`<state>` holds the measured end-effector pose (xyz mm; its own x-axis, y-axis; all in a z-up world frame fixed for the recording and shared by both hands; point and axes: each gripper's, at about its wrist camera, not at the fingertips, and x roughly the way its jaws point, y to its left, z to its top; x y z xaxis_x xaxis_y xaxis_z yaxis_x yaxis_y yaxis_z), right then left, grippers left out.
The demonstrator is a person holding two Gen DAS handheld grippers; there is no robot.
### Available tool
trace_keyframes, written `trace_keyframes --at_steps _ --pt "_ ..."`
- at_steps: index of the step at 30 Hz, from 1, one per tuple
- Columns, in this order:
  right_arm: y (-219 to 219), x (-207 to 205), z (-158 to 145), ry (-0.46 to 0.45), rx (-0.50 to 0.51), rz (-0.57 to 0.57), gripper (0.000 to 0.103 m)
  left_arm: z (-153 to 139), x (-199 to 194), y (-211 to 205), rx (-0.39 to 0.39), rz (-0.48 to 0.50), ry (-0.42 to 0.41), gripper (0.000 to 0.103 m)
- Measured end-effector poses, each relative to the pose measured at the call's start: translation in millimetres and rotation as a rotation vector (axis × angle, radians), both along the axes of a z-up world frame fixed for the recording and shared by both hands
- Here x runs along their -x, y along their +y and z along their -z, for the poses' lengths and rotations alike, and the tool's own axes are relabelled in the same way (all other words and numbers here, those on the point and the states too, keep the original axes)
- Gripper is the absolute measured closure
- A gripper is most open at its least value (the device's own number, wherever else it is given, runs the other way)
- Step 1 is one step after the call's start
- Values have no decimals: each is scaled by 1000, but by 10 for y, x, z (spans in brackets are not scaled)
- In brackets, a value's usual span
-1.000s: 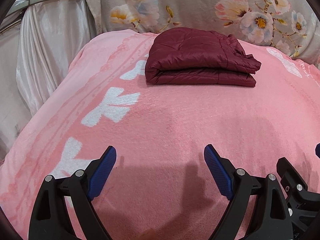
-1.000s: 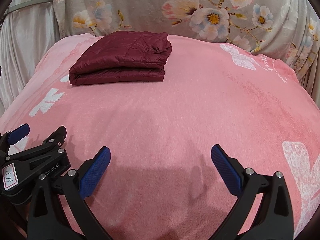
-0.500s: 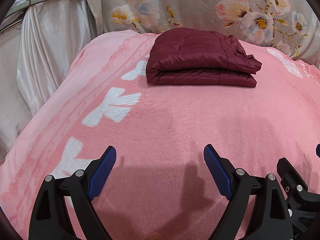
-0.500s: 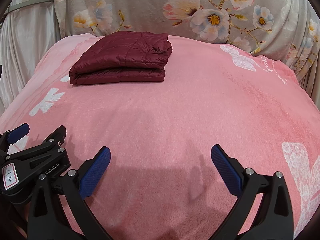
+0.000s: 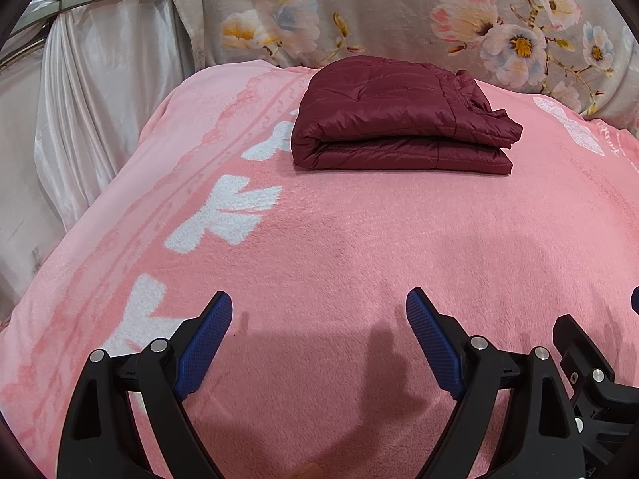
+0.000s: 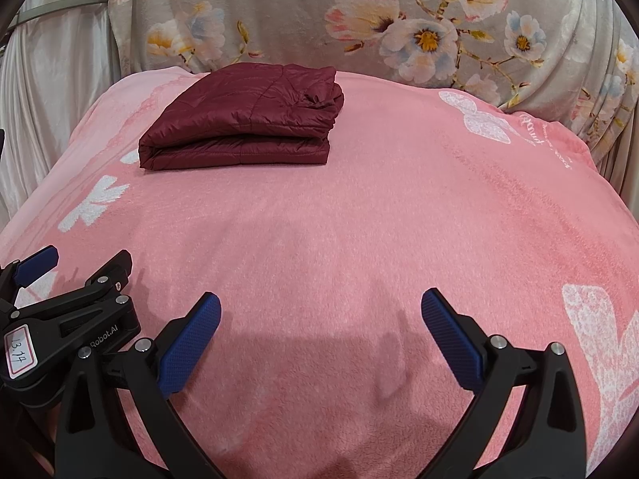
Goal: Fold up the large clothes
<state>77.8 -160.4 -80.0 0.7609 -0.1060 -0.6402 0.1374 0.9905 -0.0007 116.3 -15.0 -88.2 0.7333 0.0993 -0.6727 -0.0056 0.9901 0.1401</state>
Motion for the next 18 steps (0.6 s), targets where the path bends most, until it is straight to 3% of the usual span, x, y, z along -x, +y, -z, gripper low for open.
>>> trace_keyframes --at_steps 18 --pt "0 -1 -10 0 4 1 5 0 -2 3 0 0 0 19"
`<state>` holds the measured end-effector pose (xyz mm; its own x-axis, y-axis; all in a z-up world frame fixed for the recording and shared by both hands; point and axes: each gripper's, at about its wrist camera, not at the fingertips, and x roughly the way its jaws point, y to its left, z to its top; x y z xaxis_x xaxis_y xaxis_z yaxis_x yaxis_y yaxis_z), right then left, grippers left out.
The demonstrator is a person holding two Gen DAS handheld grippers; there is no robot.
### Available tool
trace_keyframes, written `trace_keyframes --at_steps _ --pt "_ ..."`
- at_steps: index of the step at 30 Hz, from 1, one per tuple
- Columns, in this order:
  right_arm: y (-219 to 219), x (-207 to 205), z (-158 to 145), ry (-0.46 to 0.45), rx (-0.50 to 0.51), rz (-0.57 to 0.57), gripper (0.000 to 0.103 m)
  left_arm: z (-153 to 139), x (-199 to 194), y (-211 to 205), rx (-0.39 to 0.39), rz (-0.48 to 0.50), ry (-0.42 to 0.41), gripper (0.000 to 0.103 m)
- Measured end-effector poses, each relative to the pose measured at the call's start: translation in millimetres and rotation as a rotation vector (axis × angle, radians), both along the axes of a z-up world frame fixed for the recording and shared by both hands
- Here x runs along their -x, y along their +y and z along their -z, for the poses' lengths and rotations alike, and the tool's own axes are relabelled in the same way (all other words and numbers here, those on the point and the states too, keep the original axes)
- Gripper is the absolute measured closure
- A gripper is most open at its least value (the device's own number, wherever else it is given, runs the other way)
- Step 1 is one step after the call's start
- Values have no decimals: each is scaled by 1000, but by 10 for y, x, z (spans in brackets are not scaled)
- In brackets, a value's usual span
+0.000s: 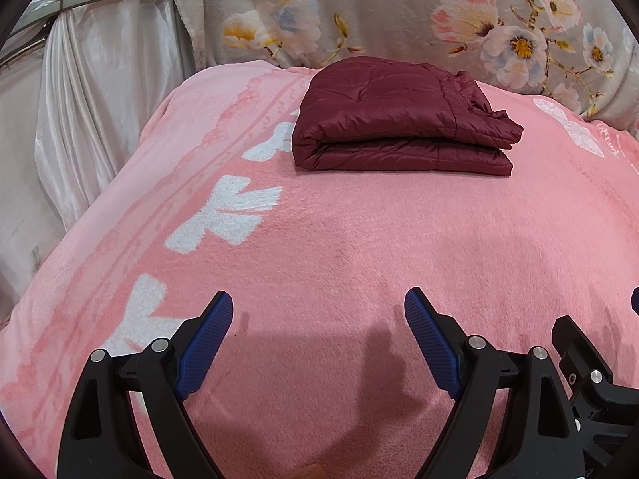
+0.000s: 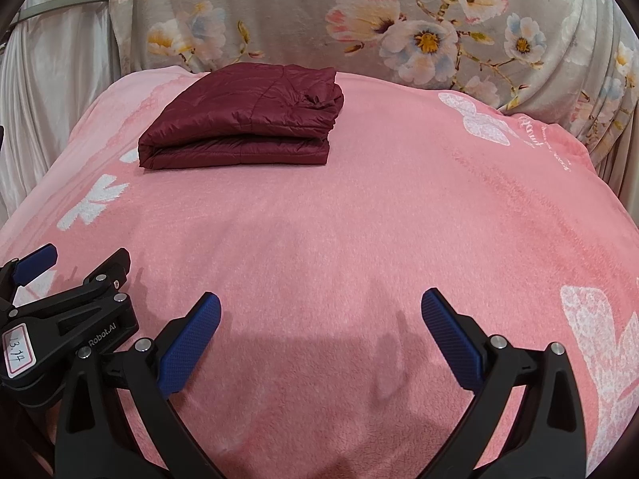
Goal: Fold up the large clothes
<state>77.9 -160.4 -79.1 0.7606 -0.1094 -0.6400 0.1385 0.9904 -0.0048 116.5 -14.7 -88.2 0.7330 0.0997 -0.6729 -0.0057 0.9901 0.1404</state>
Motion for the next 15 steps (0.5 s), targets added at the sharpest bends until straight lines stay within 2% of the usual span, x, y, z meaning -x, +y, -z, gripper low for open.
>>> trace_keyframes --at_steps 15 --pt "13 0 1 -1 0 1 5 1 0 -6 0 0 -1 19"
